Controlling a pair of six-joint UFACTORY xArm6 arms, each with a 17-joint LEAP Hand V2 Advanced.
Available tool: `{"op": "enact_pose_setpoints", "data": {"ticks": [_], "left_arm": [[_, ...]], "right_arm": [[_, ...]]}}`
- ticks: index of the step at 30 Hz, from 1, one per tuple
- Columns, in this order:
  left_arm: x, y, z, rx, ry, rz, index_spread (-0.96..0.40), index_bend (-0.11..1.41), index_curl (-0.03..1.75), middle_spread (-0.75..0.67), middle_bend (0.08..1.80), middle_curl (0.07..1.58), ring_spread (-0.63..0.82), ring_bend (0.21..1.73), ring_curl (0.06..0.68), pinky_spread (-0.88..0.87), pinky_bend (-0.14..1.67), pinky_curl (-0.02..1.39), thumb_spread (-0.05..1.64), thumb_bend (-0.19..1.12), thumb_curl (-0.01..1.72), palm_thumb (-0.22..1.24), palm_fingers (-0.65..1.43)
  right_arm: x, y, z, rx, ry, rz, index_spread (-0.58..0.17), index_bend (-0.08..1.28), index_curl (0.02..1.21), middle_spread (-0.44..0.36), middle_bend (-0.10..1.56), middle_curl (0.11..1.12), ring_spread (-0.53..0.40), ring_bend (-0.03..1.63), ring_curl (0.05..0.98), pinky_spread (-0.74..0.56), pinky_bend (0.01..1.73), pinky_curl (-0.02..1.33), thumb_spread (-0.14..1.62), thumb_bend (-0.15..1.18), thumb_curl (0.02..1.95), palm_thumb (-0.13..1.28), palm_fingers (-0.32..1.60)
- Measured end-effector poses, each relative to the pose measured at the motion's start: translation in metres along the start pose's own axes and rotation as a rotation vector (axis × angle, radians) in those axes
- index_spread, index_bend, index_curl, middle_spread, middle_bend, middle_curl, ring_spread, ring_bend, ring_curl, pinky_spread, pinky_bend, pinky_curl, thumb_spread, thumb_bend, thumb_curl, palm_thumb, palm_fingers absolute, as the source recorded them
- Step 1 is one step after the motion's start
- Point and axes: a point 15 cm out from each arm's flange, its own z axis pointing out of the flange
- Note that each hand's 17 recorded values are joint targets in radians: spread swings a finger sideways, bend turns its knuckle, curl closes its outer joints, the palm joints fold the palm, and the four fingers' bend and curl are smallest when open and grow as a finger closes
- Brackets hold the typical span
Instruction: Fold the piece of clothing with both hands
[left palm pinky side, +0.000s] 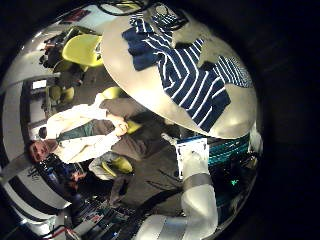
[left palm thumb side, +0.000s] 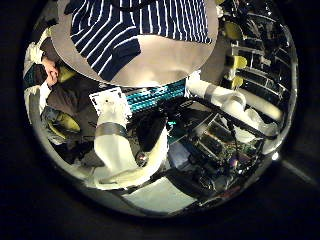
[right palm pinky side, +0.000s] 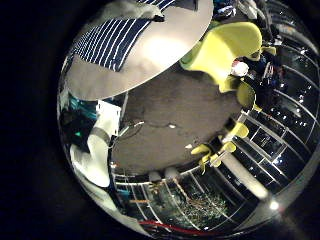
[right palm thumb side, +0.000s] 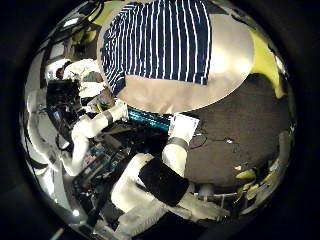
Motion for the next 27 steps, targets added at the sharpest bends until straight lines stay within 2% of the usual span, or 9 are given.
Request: {"op": "enact_pose_setpoints", "data": {"ticks": [4, 12, 19, 23, 24, 26, 27], "left_arm": [[0.001, -0.008, 0.02, 0.018, -0.05, 0.021, 0.03, 0.15, 0.32, 0.21, 0.21, 0.38, 0.23, 0.78, 0.204, 0.21, 0.57, 0.33, 0.96, -0.03, 0.29, 0.19, 0.12], [0.007, -0.028, 0.053, 0.072, -0.081, 0.06, 0.04, 0.14, 0.3, 0.22, 0.22, 0.38, 0.26, 0.79, 0.207, 0.25, 0.58, 0.33, 0.94, -0.03, 0.3, 0.19, 0.12], [0.016, -0.031, 0.077, 0.036, -0.092, 0.066, 0.06, 0.17, 0.3, 0.15, 0.36, 0.43, 0.19, 0.8, 0.205, 0.22, 0.54, 0.31, 0.92, -0.03, 0.31, 0.21, 0.23], [0.017, -0.032, 0.092, 0.013, -0.115, 0.069, 0.04, 0.17, 0.31, 0.03, 0.52, 0.5, 0.05, 0.81, 0.206, 0.13, 0.53, 0.31, 0.92, -0.01, 0.32, 0.29, 0.36], [0.017, -0.033, 0.095, 0.015, -0.126, 0.07, 0.03, 0.16, 0.31, 0.01, 0.6, 0.54, -0.01, 0.84, 0.218, 0.05, 0.57, 0.32, 0.94, 0.01, 0.33, 0.35, 0.46], [0.017, -0.036, 0.098, 0.02, -0.146, 0.071, 0.0, 0.15, 0.31, -0.04, 0.64, 0.58, -0.12, 0.94, 0.243, -0.1, 0.68, 0.33, 0.95, 0.03, 0.35, 0.43, 0.56], [0.015, -0.037, 0.099, 0.016, -0.153, 0.068, -0.02, 0.15, 0.31, -0.06, 0.68, 0.61, -0.18, 1.03, 0.282, -0.17, 0.74, 0.36, 0.96, 0.03, 0.35, 0.46, 0.63]], "right_arm": [[-0.004, 0.0, 0.001, -0.007, 0.001, 0.009, -0.34, 0.16, 0.27, -0.002, 0.3, 0.37, 0.101, 0.67, 0.229, 0.37, 0.69, 0.18, 1.26, -0.01, 0.23, 0.31, 0.17], [-0.017, 0.003, -0.004, -0.013, 0.01, 0.024, -0.339, 0.15, 0.27, -0.003, 0.3, 0.37, 0.089, 0.68, 0.232, 0.36, 0.68, 0.19, 1.28, -0.01, 0.23, 0.33, 0.18], [-0.024, 0.002, -0.003, -0.025, 0.007, 0.036, -0.338, 0.15, 0.27, -0.003, 0.31, 0.37, 0.085, 0.68, 0.235, 0.35, 0.68, 0.19, 1.28, -0.01, 0.23, 0.33, 0.18], [-0.033, -0.002, -0.004, -0.024, 0.002, 0.024, -0.334, 0.16, 0.27, -0.003, 0.31, 0.37, 0.085, 0.68, 0.235, 0.35, 0.67, 0.19, 1.28, -0.01, 0.23, 0.34, 0.19], [-0.033, -0.002, -0.003, -0.025, 0.001, 0.024, -0.334, 0.16, 0.28, -0.003, 0.31, 0.37, 0.085, 0.68, 0.235, 0.35, 0.67, 0.19, 1.28, -0.01, 0.23, 0.34, 0.19], [-0.034, -0.002, -0.002, -0.029, 0.0, 0.024, -0.333, 0.16, 0.28, -0.003, 0.31, 0.37, 0.084, 0.68, 0.235, 0.35, 0.67, 0.19, 1.28, -0.01, 0.23, 0.34, 0.19], [-0.034, -0.002, -0.002, -0.03, 0.0, 0.027, -0.333, 0.16, 0.28, -0.003, 0.31, 0.37, 0.084, 0.68, 0.235, 0.35, 0.67, 0.19, 1.28, -0.01, 0.23, 0.34, 0.19]]}}
